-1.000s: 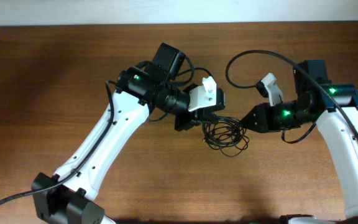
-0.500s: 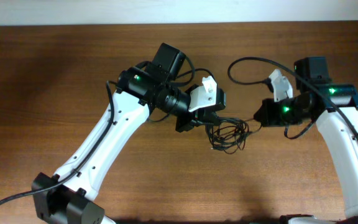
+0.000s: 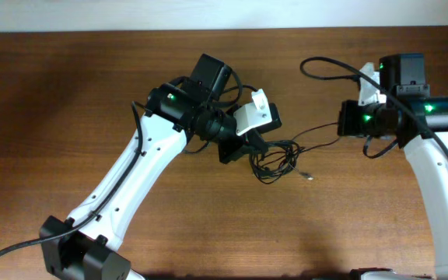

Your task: Untangle cables

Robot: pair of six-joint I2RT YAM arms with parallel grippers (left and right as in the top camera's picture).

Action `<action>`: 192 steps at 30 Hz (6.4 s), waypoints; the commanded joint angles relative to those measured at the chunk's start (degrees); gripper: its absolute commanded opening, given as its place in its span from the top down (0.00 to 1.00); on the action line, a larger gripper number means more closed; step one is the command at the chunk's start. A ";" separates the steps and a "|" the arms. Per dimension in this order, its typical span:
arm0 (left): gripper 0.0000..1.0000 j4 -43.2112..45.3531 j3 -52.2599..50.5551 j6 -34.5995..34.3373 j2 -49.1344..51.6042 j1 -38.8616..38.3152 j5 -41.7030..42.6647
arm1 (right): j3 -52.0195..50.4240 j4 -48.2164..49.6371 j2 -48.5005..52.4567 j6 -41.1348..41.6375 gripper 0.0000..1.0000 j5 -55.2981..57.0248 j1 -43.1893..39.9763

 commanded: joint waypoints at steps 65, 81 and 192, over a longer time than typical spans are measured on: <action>0.99 16.04 0.42 -26.14 0.07 2.14 13.33 | 1.27 -11.23 0.04 27.82 0.76 -12.92 0.35; 1.00 16.13 0.42 -23.04 0.07 2.16 7.04 | -1.70 -14.12 0.04 24.33 0.96 -12.72 0.35; 1.00 33.59 0.42 -33.11 0.20 4.39 11.78 | 2.60 -3.96 -1.64 7.76 0.80 -25.40 -2.25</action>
